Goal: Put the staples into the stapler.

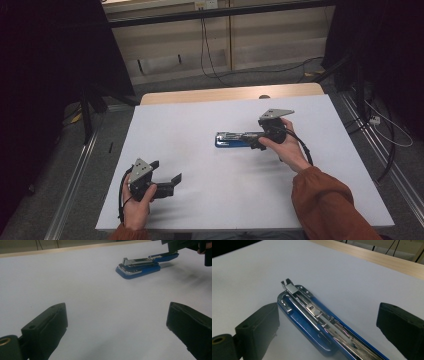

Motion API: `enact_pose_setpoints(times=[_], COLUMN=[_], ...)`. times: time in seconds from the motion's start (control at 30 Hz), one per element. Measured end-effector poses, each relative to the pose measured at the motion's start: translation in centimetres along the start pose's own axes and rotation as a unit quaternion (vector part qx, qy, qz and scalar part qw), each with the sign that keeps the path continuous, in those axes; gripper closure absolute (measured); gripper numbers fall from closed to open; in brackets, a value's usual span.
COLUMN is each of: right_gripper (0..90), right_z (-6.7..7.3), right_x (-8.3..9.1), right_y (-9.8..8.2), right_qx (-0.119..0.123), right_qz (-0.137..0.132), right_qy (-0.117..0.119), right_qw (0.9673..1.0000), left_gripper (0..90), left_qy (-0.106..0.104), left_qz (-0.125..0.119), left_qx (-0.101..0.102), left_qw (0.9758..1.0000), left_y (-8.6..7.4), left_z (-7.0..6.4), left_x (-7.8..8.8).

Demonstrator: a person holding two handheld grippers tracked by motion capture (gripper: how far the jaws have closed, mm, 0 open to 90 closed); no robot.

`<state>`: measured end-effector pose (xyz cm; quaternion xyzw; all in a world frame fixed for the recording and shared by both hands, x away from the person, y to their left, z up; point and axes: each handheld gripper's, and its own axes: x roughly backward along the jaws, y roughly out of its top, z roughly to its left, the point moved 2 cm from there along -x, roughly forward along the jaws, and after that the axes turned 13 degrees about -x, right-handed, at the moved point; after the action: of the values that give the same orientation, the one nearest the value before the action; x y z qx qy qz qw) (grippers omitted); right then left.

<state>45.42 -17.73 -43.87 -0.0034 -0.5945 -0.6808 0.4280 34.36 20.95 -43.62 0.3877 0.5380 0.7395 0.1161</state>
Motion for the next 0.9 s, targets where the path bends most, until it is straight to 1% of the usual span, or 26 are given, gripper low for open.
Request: enact_pose_setpoints(times=[0.03, 0.1, 0.2, 0.33, 0.4, 0.47, 0.53, 0.67, 0.77, 0.8, 0.83, 0.9], right_gripper=[4.6, 4.5, 4.5, 3.5, 3.5, 3.5, 3.6, 3.3, 3.5, 3.5, 3.2, 3.2], right_z=[-0.1, -0.2, -0.3, -0.2, -0.3, -0.3, -0.4, -0.5, -0.5, -0.5, -0.5, -0.4], right_x=[0.2, 0.6, 1.2, 1.8, 2.2, 2.7, 3.1, 4.1, 4.6, 4.8, 4.9, 5.3], right_y=[0.0, 0.0, 0.0, -0.5, -0.8, -1.2, -1.4, -1.9, -2.2, -2.3, -2.4, -2.6], right_qx=[-0.008, -0.016, -0.015, -0.001, -0.002, -0.002, 0.002, -0.002, 0.004, 0.004, 0.006, 0.009], right_qz=[-0.004, -0.015, -0.025, -0.029, -0.033, -0.038, -0.043, -0.060, -0.063, -0.065, -0.067, -0.069], right_qy=[0.001, -0.003, -0.009, -0.020, -0.025, -0.030, -0.035, -0.041, -0.043, -0.045, -0.046, -0.051], right_qw=[1.0000, 0.9998, 0.9995, 0.9994, 0.9991, 0.9988, 0.9985, 0.9974, 0.9971, 0.9969, 0.9967, 0.9963], left_gripper=[3.7, 3.7, 3.7, 3.7, 3.7, 3.7, 3.7, 3.7, 3.8, 4.2, 4.4, 4.3], left_qy=[-0.001, 0.000, 0.001, 0.007, 0.012, 0.016, 0.014, 0.010, 0.011, 0.013, 0.021, 0.032], left_qz=[-0.002, -0.002, -0.001, -0.002, -0.003, 0.000, 0.002, 0.000, -0.002, 0.000, 0.001, 0.004], left_qx=[0.002, 0.002, 0.000, -0.004, 0.003, 0.003, 0.003, 0.001, 0.012, 0.017, 0.022, 0.021], left_qw=[1.0000, 1.0000, 1.0000, 1.0000, 0.9999, 0.9999, 0.9999, 1.0000, 0.9999, 0.9998, 0.9995, 0.9993], left_y=[0.0, 0.0, 0.1, 0.2, 0.2, 0.1, 0.1, 0.1, 0.1, 0.1, 0.0, 0.0], left_z=[0.0, 0.0, 0.0, -0.1, -0.1, 0.0, 0.0, -0.1, 0.1, 0.1, 0.2, 0.3], left_x=[0.0, 0.0, 0.1, 0.1, 0.1, 0.1, 0.1, 0.1, 0.1, 0.1, 0.1, 0.2])
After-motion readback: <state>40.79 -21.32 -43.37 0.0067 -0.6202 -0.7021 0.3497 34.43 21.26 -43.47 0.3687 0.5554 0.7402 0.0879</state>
